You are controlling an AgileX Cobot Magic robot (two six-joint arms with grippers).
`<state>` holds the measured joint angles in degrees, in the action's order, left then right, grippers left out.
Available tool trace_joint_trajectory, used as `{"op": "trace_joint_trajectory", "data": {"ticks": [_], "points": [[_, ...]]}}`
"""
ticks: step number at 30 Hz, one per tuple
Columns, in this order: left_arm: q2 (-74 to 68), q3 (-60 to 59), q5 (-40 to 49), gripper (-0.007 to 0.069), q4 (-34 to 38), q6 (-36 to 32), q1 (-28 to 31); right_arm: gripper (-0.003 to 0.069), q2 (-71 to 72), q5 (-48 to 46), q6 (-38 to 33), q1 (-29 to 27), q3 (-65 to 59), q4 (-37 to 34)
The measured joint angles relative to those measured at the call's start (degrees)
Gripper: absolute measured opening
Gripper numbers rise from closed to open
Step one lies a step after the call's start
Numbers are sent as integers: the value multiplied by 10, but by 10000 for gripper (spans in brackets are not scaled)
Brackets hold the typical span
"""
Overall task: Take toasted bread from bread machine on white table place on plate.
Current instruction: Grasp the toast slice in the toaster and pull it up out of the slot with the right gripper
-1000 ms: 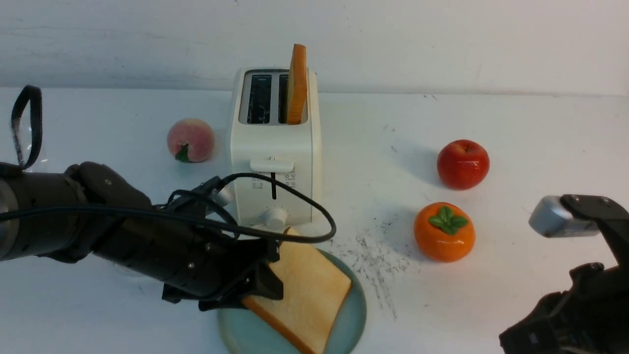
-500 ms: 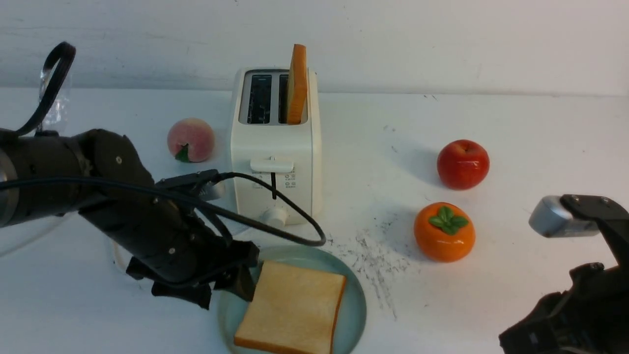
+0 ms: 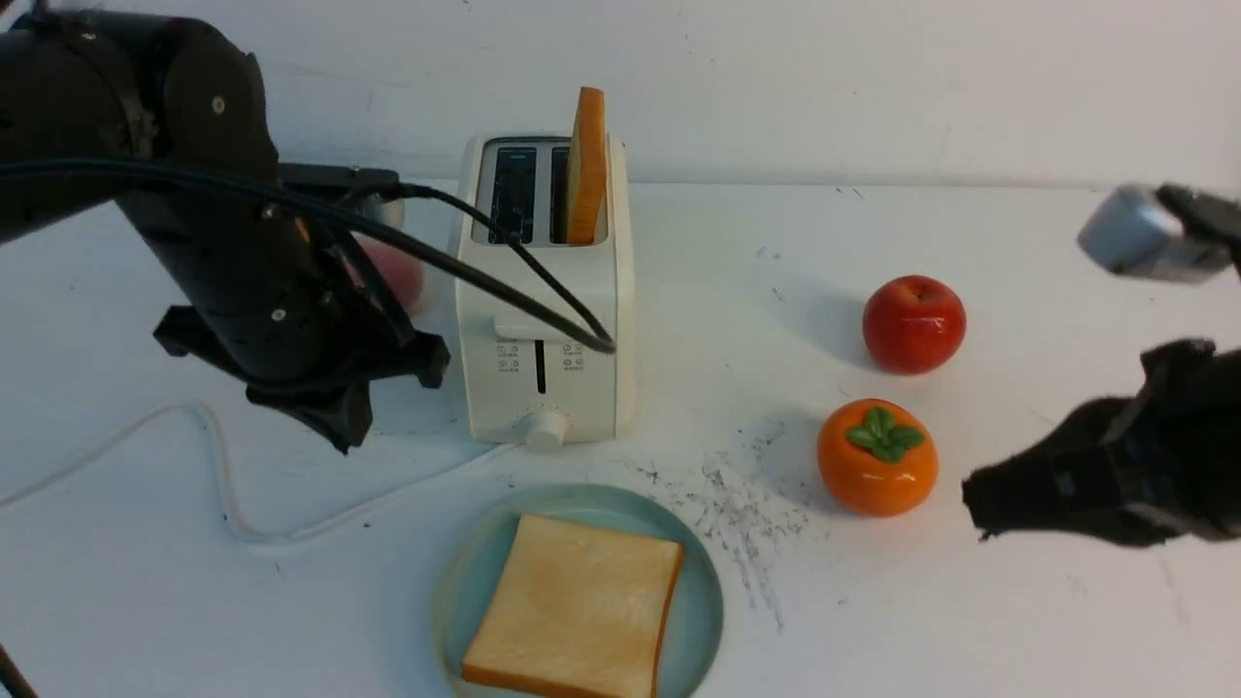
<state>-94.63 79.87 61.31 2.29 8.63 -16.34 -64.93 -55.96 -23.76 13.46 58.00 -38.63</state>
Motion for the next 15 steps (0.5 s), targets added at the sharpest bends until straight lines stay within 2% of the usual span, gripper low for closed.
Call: {"op": "trace_joint_trajectory", "data": {"ticks": [6, 8, 10, 12, 15], "points": [[0, 3, 5, -14, 21, 6, 61, 0, -56, -14, -1, 26, 80, 5], [0, 3, 6, -14, 63, 6, 117, 0, -108, 0, 17, 67, 124, 24], [0, 3, 6, -14, 81, 6, 135, 0, -135, 8, 32, 87, 148, 43], [0, 3, 10, -14, 119, 0, 167, 0, -194, 25, 74, 124, 208, 97], [0, 3, 15, -14, 140, -17, 184, 2, -274, 31, 147, 164, 306, 191]]}}
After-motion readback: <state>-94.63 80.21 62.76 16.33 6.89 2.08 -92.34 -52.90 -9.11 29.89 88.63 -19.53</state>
